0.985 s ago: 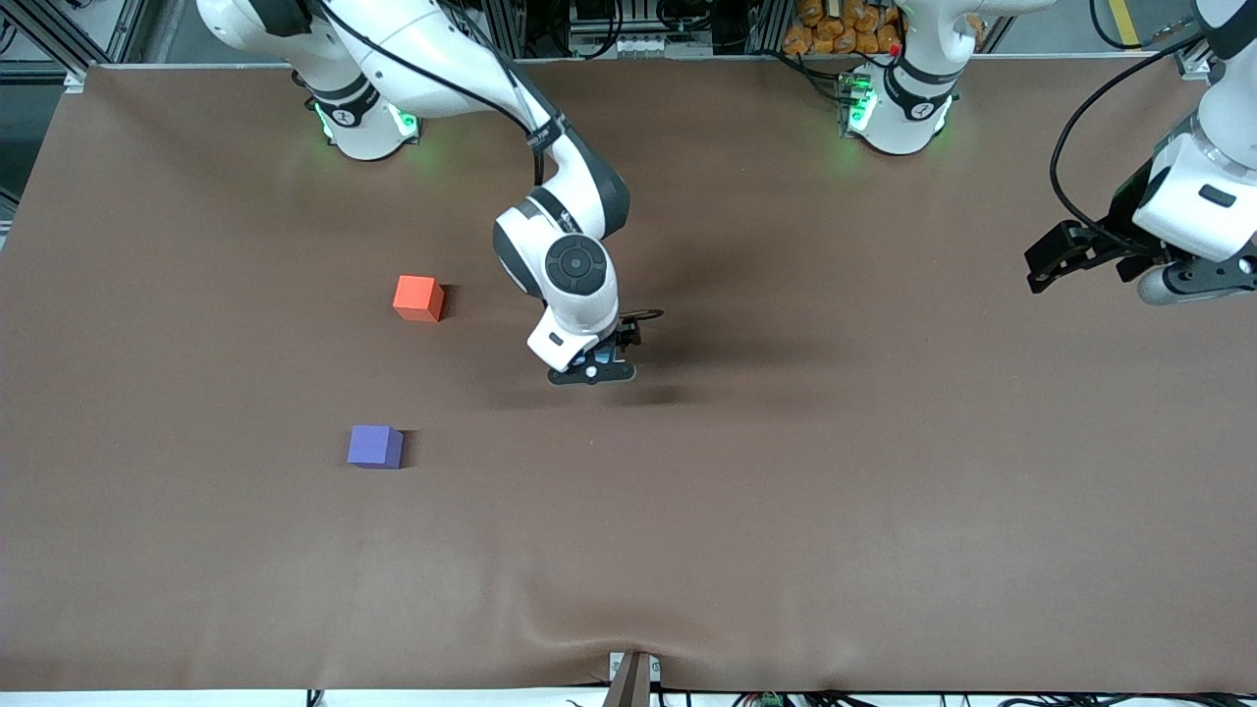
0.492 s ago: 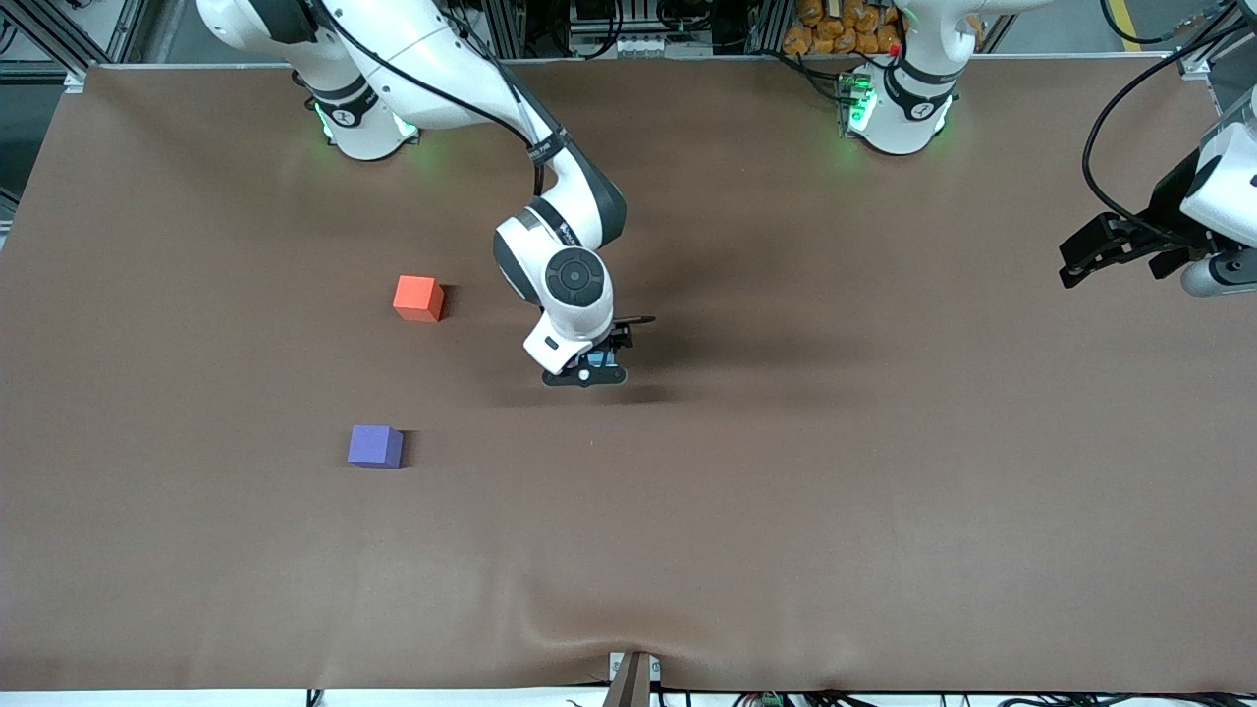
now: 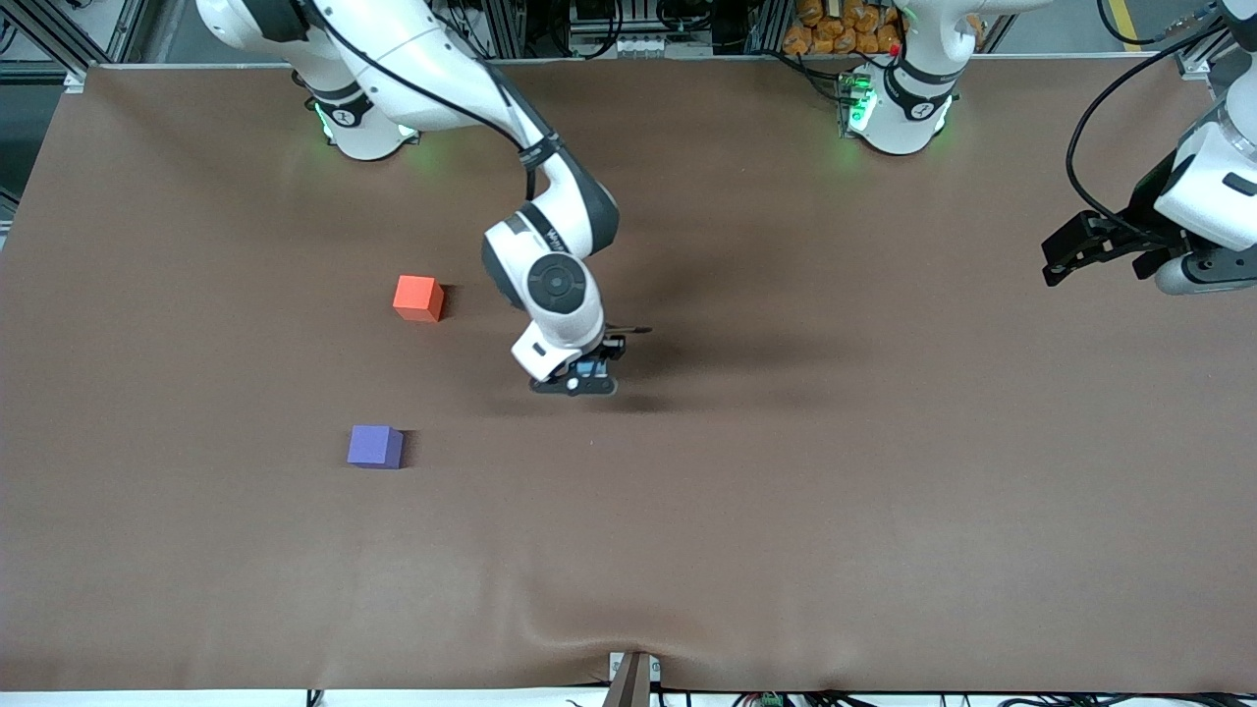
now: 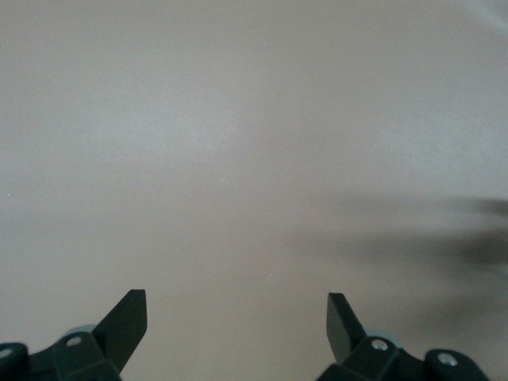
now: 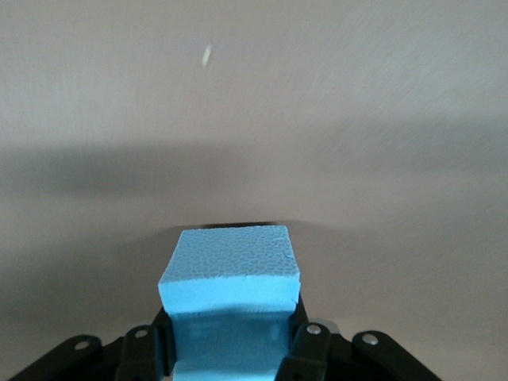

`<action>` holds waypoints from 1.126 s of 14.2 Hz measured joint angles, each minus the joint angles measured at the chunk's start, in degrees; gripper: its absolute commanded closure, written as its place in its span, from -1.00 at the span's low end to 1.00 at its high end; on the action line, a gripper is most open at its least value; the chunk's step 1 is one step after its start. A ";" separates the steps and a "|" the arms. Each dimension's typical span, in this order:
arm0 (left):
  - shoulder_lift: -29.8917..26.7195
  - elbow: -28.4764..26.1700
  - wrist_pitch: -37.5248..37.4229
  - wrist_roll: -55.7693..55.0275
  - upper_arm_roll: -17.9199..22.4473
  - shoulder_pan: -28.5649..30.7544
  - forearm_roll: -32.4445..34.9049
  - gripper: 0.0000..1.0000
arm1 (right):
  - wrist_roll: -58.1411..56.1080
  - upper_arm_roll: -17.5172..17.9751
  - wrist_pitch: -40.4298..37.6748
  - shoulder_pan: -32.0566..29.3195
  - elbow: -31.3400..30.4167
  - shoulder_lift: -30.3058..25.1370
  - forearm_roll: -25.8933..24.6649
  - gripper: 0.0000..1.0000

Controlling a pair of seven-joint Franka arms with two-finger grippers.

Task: Place blue block between orange and purple blocks
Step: 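Grasp the light blue block with the right gripper while the left gripper withdraws, then carry the blue block with the right gripper between orange and purple blocks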

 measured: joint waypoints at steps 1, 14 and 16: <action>0.00 0.00 -0.05 0.00 0.00 0.02 0.00 -1.00 | -0.04 -0.09 -1.10 -1.65 0.13 -1.51 0.00 1.00; -0.09 0.00 -0.22 0.00 0.26 0.23 0.00 -1.00 | -23.66 -0.50 -6.33 -24.20 -19.67 -19.93 0.01 1.00; -0.10 0.00 -0.22 0.03 0.30 0.27 0.00 -1.00 | -25.00 -0.48 -6.32 -25.29 -21.90 -19.99 0.01 1.00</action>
